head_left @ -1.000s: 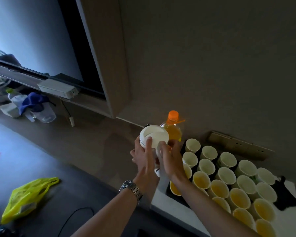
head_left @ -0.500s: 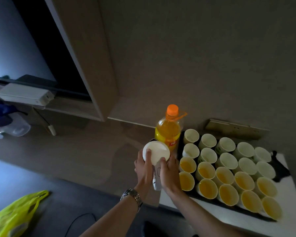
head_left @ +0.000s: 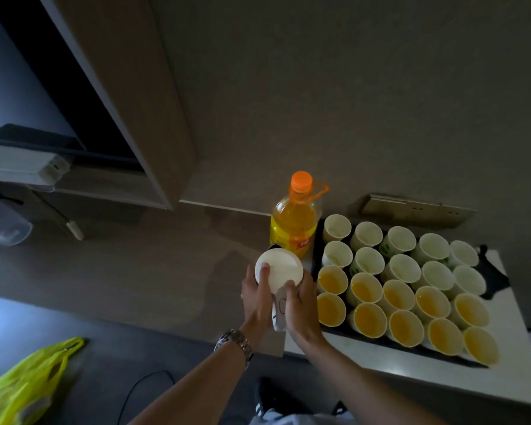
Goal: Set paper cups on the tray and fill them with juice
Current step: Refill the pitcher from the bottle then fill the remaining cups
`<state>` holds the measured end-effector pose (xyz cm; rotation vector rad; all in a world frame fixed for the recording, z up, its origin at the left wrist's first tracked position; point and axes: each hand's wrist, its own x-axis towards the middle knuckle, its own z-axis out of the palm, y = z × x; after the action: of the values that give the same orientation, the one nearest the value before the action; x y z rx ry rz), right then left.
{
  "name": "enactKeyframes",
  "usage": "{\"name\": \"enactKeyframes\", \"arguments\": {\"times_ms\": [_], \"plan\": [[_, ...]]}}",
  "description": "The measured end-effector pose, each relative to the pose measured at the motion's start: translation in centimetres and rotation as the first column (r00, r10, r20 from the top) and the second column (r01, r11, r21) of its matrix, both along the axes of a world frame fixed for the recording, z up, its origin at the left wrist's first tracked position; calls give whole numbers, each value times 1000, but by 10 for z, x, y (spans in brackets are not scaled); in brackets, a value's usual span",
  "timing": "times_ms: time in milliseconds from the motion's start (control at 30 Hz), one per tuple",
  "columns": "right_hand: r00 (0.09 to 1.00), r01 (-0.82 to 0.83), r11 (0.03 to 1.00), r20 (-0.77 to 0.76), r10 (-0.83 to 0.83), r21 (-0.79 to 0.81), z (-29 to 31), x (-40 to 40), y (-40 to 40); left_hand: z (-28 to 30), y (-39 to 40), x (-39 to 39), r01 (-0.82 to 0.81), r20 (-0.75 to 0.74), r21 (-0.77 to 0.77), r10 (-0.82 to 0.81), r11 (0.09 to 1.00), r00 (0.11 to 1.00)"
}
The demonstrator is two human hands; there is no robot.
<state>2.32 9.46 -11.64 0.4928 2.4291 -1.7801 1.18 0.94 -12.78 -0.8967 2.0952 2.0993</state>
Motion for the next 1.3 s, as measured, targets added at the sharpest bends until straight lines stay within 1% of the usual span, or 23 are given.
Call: {"name": "enactKeyframes", "arguments": {"times_ms": [167,267,400,500,633,733,767,833,900,1000,1067,1167,1200,1300], "plan": [[1000,-15,999,19,15,28,1,-1,2,-1,-6,3,28,-38,14,-28,1000,999],[999,-23,999,43,21,41,2,-3,6,-1,-9,6,34,-35,-34,-35,999,999],[997,-49,995,59,44,91,-1,-3,15,2,-18,12,86,-35,-77,-89,993,995],[989,-72,997,130,72,-4,2,-3,24,3,-31,9,141,-97,-122,-153,982,983],[980,-174,985,96,172,17,11,-13,35,2,-44,2,223,-123,-147,-242,964,963],[943,-295,955,152,296,-34,16,-21,41,3,-50,-4,286,-115,-170,-307,943,945],[936,-306,950,164,313,-65,16,-22,43,1,-53,-7,310,-108,-174,-331,935,937],[937,-300,950,160,311,-87,12,-21,47,2,-56,-13,359,-88,-170,-377,918,922],[948,-287,955,120,294,-69,9,-18,50,3,-56,-21,407,-41,-179,-420,896,907],[967,-244,970,76,242,11,2,-17,48,12,-51,-32,466,17,-258,-478,846,878],[977,-205,977,75,201,54,-4,-17,47,17,-47,-39,442,24,-312,-458,841,889],[983,-165,985,88,160,58,-10,-15,46,20,-43,-43,308,92,-441,-298,843,950],[984,-159,986,83,155,52,-11,-13,44,20,-42,-43,287,111,-487,-267,825,957],[991,-136,990,1,136,-25,-18,-10,38,22,-37,-42,279,117,-617,-265,736,957]]}}
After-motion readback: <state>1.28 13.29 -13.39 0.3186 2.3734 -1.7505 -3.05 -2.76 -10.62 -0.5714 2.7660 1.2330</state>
